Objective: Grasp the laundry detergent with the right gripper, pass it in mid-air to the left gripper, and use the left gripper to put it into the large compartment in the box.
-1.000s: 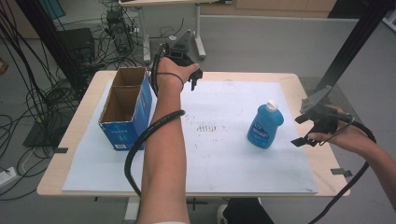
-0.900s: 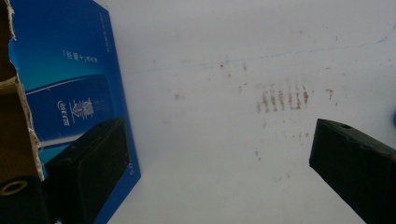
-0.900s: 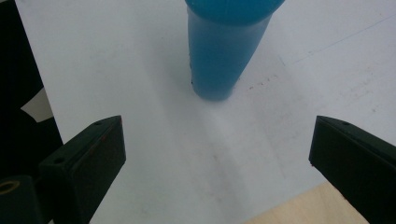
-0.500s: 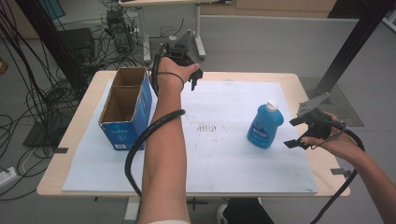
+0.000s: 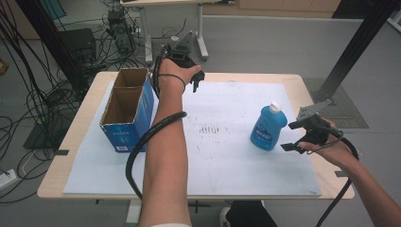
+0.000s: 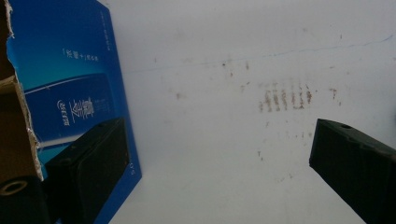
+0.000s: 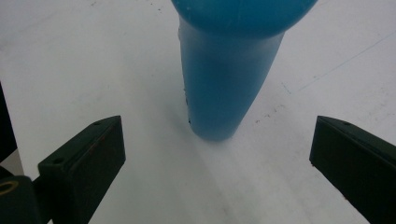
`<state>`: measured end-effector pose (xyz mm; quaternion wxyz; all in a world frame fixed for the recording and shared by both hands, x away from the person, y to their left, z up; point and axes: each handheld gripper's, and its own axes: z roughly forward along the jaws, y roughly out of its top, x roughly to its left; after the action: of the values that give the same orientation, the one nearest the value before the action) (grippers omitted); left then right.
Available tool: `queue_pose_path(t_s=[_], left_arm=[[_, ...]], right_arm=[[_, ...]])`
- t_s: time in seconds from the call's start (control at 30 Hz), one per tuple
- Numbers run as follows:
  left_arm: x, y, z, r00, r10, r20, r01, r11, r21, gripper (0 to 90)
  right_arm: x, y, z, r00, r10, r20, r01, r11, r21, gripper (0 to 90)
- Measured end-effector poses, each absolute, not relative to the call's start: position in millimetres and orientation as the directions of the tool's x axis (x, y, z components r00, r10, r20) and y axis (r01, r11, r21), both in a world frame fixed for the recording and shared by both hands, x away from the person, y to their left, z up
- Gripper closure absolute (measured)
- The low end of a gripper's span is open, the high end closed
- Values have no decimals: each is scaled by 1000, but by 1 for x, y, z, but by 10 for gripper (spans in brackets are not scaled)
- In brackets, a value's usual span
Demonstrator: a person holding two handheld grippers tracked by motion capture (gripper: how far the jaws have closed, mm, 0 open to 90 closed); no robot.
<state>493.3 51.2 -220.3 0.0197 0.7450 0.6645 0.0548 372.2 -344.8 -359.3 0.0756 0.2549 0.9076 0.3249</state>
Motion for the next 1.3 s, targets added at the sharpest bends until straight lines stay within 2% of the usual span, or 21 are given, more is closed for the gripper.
queue_pose_path(t_s=[1.3], left_arm=[[496, 51, -227, 117, 992, 57, 988, -122, 92, 55]], right_arm=[[370, -317, -384, -778, 629, -10, 398, 504, 767, 24]])
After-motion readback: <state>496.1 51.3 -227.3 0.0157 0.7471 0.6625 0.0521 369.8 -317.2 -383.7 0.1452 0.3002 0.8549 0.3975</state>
